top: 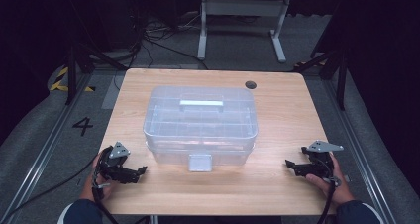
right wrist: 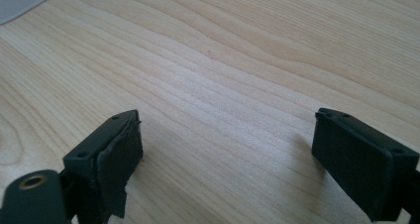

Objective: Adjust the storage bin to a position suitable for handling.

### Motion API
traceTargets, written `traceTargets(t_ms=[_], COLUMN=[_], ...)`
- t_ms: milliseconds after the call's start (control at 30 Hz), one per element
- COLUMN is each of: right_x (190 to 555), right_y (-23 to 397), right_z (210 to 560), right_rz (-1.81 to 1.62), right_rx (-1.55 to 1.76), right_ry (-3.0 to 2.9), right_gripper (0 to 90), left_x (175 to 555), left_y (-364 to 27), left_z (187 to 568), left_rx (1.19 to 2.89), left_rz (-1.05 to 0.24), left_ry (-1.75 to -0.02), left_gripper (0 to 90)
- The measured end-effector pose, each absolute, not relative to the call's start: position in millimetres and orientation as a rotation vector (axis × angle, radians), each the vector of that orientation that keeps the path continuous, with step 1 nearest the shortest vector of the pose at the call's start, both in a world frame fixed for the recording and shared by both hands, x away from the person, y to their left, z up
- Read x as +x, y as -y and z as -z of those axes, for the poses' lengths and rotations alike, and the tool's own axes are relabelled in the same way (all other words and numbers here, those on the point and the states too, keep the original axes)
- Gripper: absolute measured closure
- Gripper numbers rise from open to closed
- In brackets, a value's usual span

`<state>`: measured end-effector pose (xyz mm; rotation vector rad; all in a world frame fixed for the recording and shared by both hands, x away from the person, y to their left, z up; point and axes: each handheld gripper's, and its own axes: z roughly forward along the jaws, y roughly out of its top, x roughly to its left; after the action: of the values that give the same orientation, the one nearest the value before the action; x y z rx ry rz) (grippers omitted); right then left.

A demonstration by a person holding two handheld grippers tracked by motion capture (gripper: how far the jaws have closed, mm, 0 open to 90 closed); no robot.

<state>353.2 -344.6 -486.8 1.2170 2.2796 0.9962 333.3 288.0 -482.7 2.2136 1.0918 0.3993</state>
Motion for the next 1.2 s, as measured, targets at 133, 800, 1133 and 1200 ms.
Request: traceTargets(t_ms=[133, 800, 1133, 1200], right_x=[353.4, 355.5, 347.2, 344.1], right_y=[344.6, 346.4, 340.8, 335.8], right_z=[486.8, 483.8, 473.0, 465.5], right_rz=[-0.997, -0.974, -1.043, -1.070], right_rx=[1.217, 1.216, 1.194, 1.155], right_ry=[-2.281, -2.311, -2.312, -2.303], right_gripper=[12.1, 15.6, 24.9, 25.7], left_x=[333.3, 321.0, 321.2, 321.4], left_y=[-288.0, -288.3, -287.3, -287.4], left_z=[482.7, 482.7, 483.0, 482.9], left_rx=[2.214, 2.203, 2.197, 2.198], left_rz=[-0.399, -0.409, -0.407, -0.406], left_ry=[-1.091, -1.115, -1.121, -1.119], left_gripper=[0.2, 0.5, 0.4, 0.3])
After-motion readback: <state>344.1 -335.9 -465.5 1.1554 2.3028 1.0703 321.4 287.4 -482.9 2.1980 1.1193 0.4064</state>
